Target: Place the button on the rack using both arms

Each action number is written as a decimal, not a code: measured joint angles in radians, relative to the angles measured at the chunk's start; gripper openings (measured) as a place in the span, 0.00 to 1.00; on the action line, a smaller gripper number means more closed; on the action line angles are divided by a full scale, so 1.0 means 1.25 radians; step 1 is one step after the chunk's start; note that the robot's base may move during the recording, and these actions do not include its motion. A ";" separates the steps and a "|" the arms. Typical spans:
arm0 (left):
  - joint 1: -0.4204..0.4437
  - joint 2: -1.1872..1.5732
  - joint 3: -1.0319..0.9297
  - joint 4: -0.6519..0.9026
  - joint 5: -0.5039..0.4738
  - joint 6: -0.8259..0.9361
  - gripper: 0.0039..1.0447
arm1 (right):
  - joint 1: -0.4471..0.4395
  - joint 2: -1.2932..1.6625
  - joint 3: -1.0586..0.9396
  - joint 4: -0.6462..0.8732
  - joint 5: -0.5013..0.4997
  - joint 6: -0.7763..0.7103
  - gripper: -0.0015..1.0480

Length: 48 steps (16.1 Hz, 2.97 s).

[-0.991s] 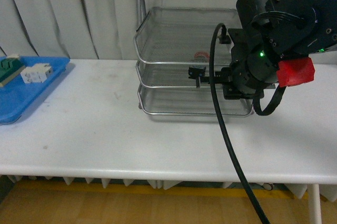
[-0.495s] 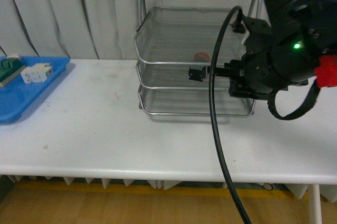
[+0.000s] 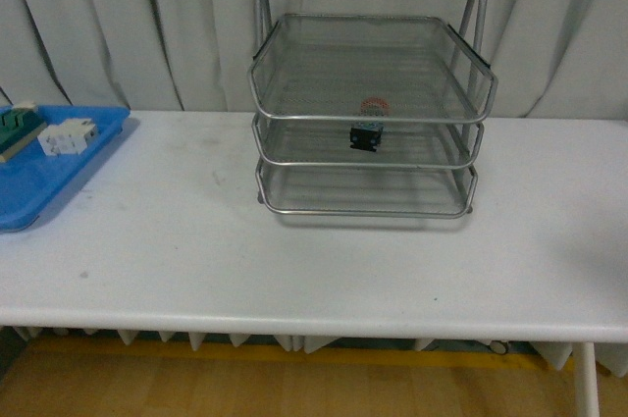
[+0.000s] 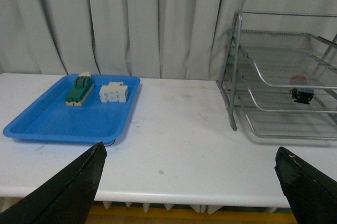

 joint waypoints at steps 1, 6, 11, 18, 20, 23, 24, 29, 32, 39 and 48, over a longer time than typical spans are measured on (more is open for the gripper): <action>0.000 0.000 0.000 0.000 0.000 0.000 0.94 | -0.045 -0.100 -0.116 0.195 0.099 -0.070 0.02; 0.000 0.000 0.000 0.000 0.000 0.000 0.94 | -0.047 -0.411 -0.427 0.289 0.157 -0.275 0.02; 0.000 0.000 0.000 0.000 0.000 0.000 0.94 | -0.046 -0.580 -0.494 0.194 0.159 -0.291 0.02; 0.000 0.000 0.000 0.000 0.000 0.000 0.94 | -0.046 -0.750 -0.531 0.082 0.159 -0.291 0.02; 0.000 0.000 0.000 0.000 0.000 0.000 0.94 | -0.046 -0.792 -0.531 0.040 0.159 -0.291 0.02; 0.000 0.000 0.000 0.000 0.000 0.000 0.94 | -0.046 -0.851 -0.531 -0.020 0.159 -0.291 0.02; 0.000 0.000 0.000 0.000 0.000 0.000 0.94 | -0.046 -0.868 -0.531 -0.035 0.159 -0.291 0.02; 0.000 0.000 0.000 0.000 -0.001 0.000 0.94 | -0.046 -1.039 -0.531 -0.214 0.158 -0.291 0.02; 0.000 0.000 0.000 0.000 0.000 0.000 0.94 | -0.046 -1.042 -0.530 -0.216 0.159 -0.291 0.02; 0.000 0.000 0.000 0.000 0.000 0.000 0.94 | -0.046 -1.042 -0.530 -0.218 0.159 -0.291 0.94; 0.000 0.000 0.000 0.000 0.000 0.000 0.94 | -0.046 -1.042 -0.530 -0.218 0.159 -0.291 0.94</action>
